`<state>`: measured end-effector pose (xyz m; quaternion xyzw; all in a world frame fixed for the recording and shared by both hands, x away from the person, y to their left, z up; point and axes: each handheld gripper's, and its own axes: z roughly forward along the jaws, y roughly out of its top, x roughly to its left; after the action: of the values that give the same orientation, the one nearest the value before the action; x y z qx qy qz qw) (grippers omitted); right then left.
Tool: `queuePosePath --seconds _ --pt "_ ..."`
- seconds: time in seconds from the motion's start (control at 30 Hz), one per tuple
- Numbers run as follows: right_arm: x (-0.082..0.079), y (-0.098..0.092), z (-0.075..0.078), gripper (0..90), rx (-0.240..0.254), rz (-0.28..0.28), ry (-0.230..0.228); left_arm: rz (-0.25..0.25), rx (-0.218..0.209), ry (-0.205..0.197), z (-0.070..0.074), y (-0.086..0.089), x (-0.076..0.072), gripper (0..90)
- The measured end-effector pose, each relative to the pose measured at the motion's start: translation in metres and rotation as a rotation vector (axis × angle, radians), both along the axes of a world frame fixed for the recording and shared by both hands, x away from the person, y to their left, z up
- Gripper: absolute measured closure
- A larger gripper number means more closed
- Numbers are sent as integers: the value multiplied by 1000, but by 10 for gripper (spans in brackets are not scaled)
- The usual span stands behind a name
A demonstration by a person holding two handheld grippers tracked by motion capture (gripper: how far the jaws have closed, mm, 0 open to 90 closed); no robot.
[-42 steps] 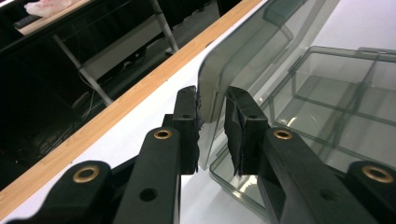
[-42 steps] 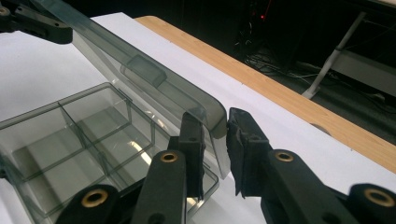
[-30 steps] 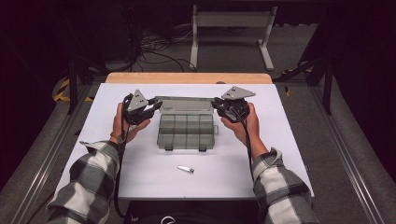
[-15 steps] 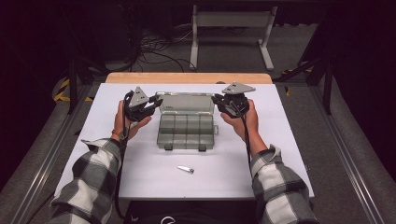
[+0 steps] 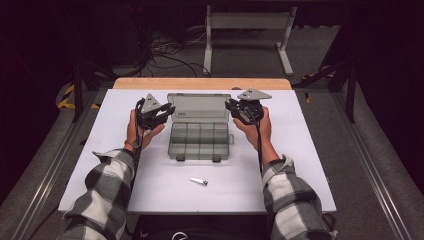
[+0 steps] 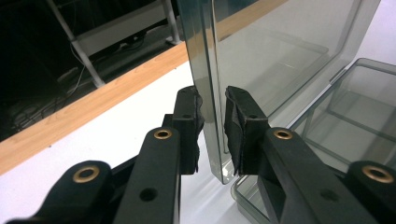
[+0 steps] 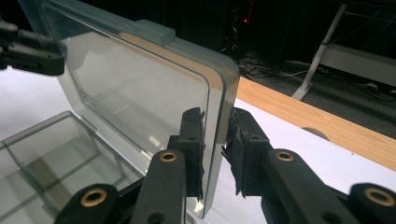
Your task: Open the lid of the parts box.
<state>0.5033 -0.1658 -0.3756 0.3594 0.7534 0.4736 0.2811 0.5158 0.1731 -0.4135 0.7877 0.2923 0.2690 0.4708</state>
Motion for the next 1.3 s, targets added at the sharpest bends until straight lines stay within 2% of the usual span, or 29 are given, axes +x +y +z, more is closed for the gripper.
queuePosePath --seconds 0.07,0.17,0.3,0.33,0.5,0.73,0.8,1.07,1.3 --pt "1 0 -3 756 20 -7 -7 4 -3 8 -2 0 2 752" --pt "3 0 -9 757 46 -20 -13 12 -29 25 -6 -1 3 752" --pt "4 0 -15 757 65 -31 -20 27 -43 38 -10 -2 4 748" --pt "4 0 -20 758 83 -42 -16 29 -51 42 -12 -3 5 744" --pt "6 0 -29 764 104 -59 -16 45 -61 54 -17 -4 7 736" --pt "8 3 -42 767 103 -87 -5 62 -63 69 -24 -6 9 727" --pt "9 4 -46 767 89 -98 6 68 -62 74 -26 -7 9 724" --pt "10 5 -52 768 82 -104 39 76 -40 77 -30 -8 11 718" --pt "11 6 -58 767 56 -115 72 81 -29 92 -32 -10 11 707"
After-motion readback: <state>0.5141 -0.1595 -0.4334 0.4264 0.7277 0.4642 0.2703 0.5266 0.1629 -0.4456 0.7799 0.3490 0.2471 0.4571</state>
